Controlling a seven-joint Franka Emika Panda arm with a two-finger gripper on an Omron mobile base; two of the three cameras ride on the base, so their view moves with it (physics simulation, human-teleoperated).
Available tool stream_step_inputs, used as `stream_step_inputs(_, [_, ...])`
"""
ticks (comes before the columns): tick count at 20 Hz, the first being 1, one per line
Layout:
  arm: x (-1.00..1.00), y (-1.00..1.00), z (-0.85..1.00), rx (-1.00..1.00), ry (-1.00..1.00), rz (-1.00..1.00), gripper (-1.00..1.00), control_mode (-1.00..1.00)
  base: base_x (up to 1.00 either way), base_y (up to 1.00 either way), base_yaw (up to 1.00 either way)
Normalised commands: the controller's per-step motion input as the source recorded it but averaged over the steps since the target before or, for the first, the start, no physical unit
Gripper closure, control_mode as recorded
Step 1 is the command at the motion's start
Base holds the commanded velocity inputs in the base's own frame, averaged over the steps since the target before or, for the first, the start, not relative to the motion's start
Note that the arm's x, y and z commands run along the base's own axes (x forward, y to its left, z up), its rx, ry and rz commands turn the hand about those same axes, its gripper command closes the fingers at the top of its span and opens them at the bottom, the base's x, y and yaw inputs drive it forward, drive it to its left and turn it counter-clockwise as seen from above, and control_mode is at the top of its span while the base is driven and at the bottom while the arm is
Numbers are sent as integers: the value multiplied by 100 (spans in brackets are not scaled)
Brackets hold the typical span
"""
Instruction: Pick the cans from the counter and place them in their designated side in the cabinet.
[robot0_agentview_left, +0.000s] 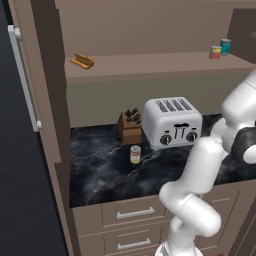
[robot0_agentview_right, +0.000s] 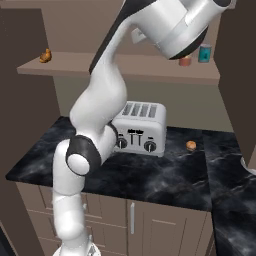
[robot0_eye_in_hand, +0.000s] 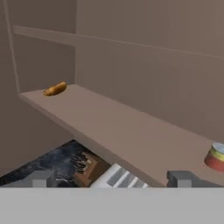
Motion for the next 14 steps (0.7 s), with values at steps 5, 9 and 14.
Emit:
stream_step_inputs(5, [-95,75,-58,-7,-10,1,-100,-100,0,0,0])
stream_step_inputs(9, [-97,81,-63,-6,-11,0,-100,-100,0,0,0])
stream_step_inputs(14, [-95,81,-60,-6,-10,0,-100,-100,0,0,0])
